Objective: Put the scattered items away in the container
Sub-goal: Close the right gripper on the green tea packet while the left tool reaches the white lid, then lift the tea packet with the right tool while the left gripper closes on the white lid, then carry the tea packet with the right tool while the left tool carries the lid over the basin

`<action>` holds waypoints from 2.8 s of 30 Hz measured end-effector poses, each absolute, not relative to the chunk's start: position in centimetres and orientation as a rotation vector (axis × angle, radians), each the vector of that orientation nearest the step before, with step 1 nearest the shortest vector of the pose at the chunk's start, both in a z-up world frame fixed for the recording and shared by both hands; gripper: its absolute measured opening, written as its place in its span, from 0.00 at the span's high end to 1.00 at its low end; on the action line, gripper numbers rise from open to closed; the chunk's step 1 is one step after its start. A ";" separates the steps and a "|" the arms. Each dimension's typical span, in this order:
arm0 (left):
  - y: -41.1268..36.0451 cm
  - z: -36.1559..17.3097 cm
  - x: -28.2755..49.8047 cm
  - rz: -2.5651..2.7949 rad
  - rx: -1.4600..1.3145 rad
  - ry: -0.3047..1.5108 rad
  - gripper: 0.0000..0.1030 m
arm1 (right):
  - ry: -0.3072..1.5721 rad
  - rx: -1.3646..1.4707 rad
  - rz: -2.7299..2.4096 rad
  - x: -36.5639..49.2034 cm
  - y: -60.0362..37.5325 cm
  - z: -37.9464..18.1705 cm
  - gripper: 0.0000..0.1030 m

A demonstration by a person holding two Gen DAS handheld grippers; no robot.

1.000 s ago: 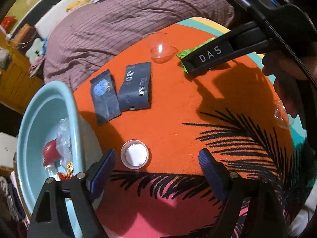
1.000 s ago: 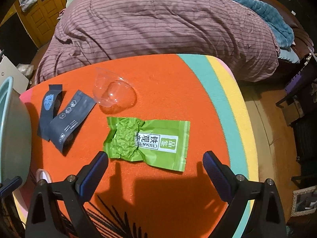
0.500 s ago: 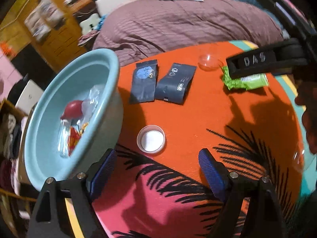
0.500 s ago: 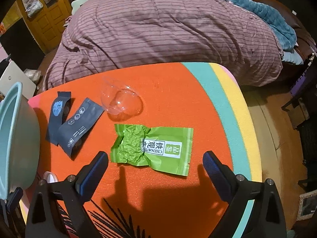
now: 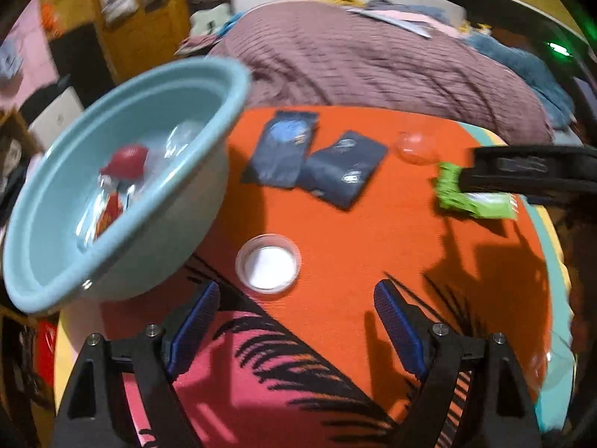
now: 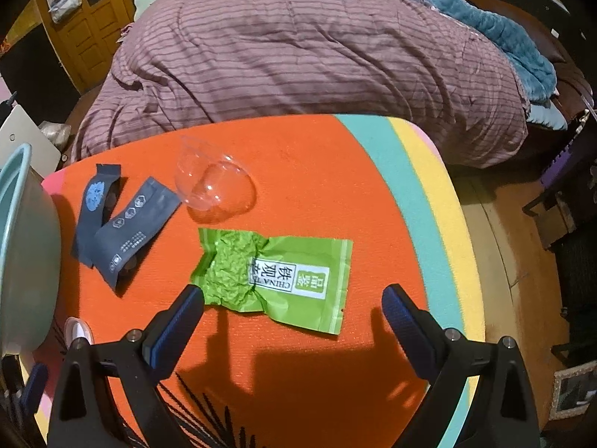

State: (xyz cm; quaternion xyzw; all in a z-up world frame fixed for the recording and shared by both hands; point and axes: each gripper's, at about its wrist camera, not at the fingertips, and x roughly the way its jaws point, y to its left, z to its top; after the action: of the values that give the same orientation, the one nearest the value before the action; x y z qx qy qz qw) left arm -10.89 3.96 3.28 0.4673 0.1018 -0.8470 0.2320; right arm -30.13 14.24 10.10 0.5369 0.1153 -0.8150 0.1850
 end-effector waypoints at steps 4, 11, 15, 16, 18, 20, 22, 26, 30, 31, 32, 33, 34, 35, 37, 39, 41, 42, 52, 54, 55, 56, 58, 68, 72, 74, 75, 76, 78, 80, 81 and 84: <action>3.1 2.6 -11.4 -2.295 1.256 0.300 0.14 | 0.302 1.515 -2.268 -30.3 13.9 9.9 0.04; 2.6 1.5 -12.4 -2.294 1.269 0.357 0.14 | 0.343 1.535 -2.277 -30.6 13.6 8.4 0.05; 2.1 1.2 -12.6 -2.286 1.265 0.373 0.14 | 0.303 1.534 -2.262 -30.8 13.7 8.0 0.19; 1.9 1.0 -12.7 -2.280 1.270 0.380 0.14 | 0.286 1.536 -2.254 -30.9 13.7 8.0 0.20; 1.7 0.8 -12.9 -2.283 1.268 0.382 0.14 | 0.280 1.535 -2.242 -30.9 13.5 7.9 0.23; 1.6 0.8 -12.9 -2.286 1.268 0.380 0.14 | 0.278 1.537 -2.226 -30.9 13.1 7.7 0.26; 1.5 0.8 -13.0 -2.288 1.269 0.382 0.14 | 0.275 1.539 -2.211 -30.8 12.8 7.5 0.28; 1.3 0.8 -13.0 -2.292 1.272 0.390 0.14 | 0.275 1.535 -2.205 -30.9 12.6 7.6 0.36; 1.3 0.8 -13.2 -2.302 1.265 0.385 0.18 | 0.244 1.529 -2.198 -31.1 12.4 7.9 0.52; 1.3 0.8 -13.2 -2.306 1.260 0.385 0.19 | 0.235 1.529 -2.195 -31.2 12.4 7.8 0.54; 1.2 0.9 -13.3 -2.310 1.256 0.386 0.19 | 0.229 1.528 -2.193 -31.2 12.4 7.8 0.59; 1.1 0.8 -13.4 -2.313 1.253 0.385 0.20 | 0.224 1.525 -2.192 -31.2 12.4 7.8 0.66; 1.1 0.8 -13.5 -2.314 1.249 0.385 0.21 | 0.224 1.523 -2.191 -31.1 12.4 7.8 0.70; 1.0 0.8 -13.5 -2.317 1.244 0.386 0.21 | 0.225 1.523 -2.189 -31.1 12.3 7.8 0.73; 1.0 0.9 -13.3 -2.321 1.236 0.390 0.26 | 0.233 1.521 -2.187 -31.0 12.3 7.8 0.73; 0.8 1.0 -13.3 -2.319 1.230 0.396 0.29 | 0.237 1.520 -2.186 -30.8 12.4 7.9 0.73; 0.6 1.1 -13.2 -2.316 1.228 0.404 0.32 | 0.231 1.521 -2.186 -30.8 12.4 7.8 0.73; 0.6 1.1 -13.2 -2.315 1.226 0.406 0.34 | 0.229 1.520 -2.186 -30.8 12.4 7.8 0.73; 0.1 1.1 -13.1 -2.325 1.211 0.433 0.51 | 0.230 1.511 -2.170 -30.2 12.2 8.0 0.73; 0.1 1.1 -13.0 -2.328 1.206 0.435 0.54 | 0.227 1.506 -2.169 -30.0 12.1 8.1 0.73; 0.1 1.2 -13.0 -2.332 1.207 0.436 0.55 | 0.226 1.502 -2.170 -30.0 12.1 8.2 0.73; 0.1 1.2 -12.9 -2.336 1.208 0.437 0.56 | 0.229 1.499 -2.171 -29.9 12.0 8.3 0.73; 0.2 1.2 -12.7 -2.347 1.207 0.444 0.57 | 0.237 1.493 -2.173 -29.8 11.9 8.5 0.73; 0.3 1.5 -11.9 -2.384 1.207 0.472 0.57 | 0.258 1.478 -2.176 -28.9 11.8 9.0 0.78; 0.5 1.7 -11.5 -2.392 1.204 0.468 0.57 | 0.242 1.468 -2.171 -28.7 12.0 9.1 0.78; 0.6 1.7 -11.3 -2.397 1.203 0.465 0.57 | 0.243 1.463 -2.167 -28.4 11.9 9.3 0.78; 0.7 1.8 -11.1 -2.399 1.203 0.466 0.57 | 0.249 1.458 -2.168 -28.3 11.9 9.4 0.78; 0.7 1.8 -11.0 -2.400 1.204 0.468 0.57 | 0.251 1.454 -2.169 -28.1 11.9 9.5 0.78; 0.9 2.0 -10.7 -2.407 1.212 0.476 0.57 | 0.246 1.448 -2.174 -27.9 12.1 9.7 0.78; 1.3 2.0 -10.5 -2.418 1.230 0.478 0.57 | 0.240 1.439 -2.182 -27.5 12.3 10.1 0.78; 1.6 2.0 -10.3 -2.423 1.235 0.473 0.57 | 0.240 1.435 -2.187 -27.3 12.4 10.3 0.78; 2.3 2.1 -9.8 -2.438 1.244 0.455 0.57 | 0.255 1.422 -2.198 -26.6 12.6 10.9 0.78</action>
State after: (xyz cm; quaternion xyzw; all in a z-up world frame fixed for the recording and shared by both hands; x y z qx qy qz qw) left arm -9.83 2.33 2.13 0.4408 0.1613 -0.8640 0.1823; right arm -26.55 12.62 10.90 0.5230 0.0939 -0.8086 0.2527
